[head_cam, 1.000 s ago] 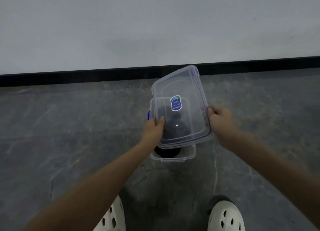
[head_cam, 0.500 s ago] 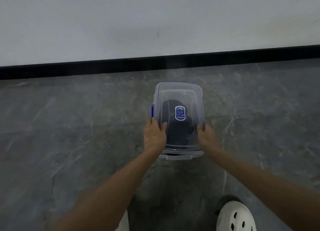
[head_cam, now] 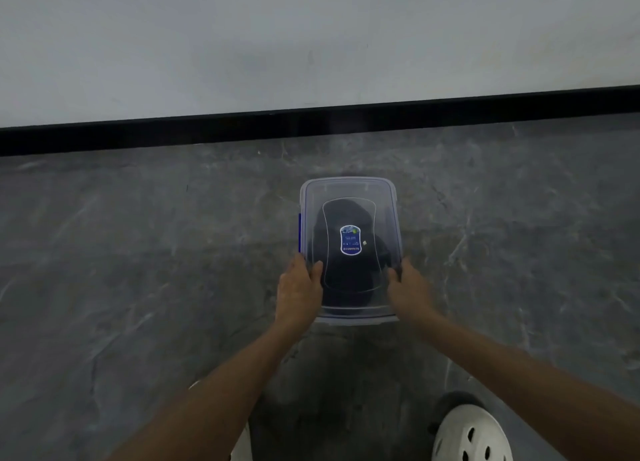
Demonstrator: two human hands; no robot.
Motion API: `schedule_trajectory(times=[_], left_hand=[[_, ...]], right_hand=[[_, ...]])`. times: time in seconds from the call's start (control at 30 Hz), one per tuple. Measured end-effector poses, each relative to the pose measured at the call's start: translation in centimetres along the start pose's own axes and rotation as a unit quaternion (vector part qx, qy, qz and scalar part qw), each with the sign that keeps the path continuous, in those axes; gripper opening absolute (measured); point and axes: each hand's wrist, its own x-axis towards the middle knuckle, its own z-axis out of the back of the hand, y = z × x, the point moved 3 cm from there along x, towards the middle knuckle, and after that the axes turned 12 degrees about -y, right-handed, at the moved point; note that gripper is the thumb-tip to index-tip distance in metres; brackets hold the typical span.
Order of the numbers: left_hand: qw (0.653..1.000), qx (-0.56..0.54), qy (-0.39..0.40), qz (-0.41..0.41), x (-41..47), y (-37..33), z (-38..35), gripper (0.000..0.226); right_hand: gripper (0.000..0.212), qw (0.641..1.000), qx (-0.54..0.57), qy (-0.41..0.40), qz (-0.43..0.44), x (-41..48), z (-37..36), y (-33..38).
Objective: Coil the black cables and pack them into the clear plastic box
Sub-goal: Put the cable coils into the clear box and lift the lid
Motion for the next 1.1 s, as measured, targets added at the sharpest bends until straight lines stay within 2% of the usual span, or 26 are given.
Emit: schedule_trajectory(times=[0.13,0.3,0.4,0.5,0.53,0.6,0.8,0.9,1.1], left_hand=[[1.0,-0.012,0.012,0.012,0.0,0.0,-0.1,0.033],[0.999,-0.023,0.026,0.032,-0.2,-0.1,0.2,0.037],[0.993,-0.053,0.054,0.089,0.0,-0.7,0.4,0.046],[0.979,-0.084,0.071,0.17,1.3,-0.9,0.6,0.054],[0.976,-0.086,0.073,0.185,1.6,-0.9,0.8,0.055],[0.974,-0.077,0.078,0.199,2.2,-0.7,1.3,0.057],[0.985,-0.04,0.054,0.157,2.3,-0.8,1.8,0.055],[0.989,-0.039,0.044,0.139,1.7,-1.2,1.4,0.048],[0.991,-0.034,0.008,0.131,0.8,-1.5,0.8,0.047]], right_hand=[[0.016,1.0,0.004,-0.005,-0.015,0.2,0.0,0.1],[0.01,0.996,0.068,-0.002,-0.055,0.6,0.0,-0.3],[0.03,0.99,0.099,0.016,-0.096,1.0,0.5,0.3],[0.07,0.974,0.132,0.064,-0.171,2.3,1.2,-0.2],[0.076,0.966,0.157,0.086,-0.189,2.8,1.3,-0.6],[0.074,0.959,0.166,0.108,-0.2,3.0,1.8,-0.5],[0.075,0.984,0.08,0.084,-0.132,3.0,3.0,0.8],[0.055,0.988,0.07,0.095,-0.103,2.9,2.4,1.3],[0.03,0.999,0.039,-0.008,-0.029,2.3,1.4,1.3]])
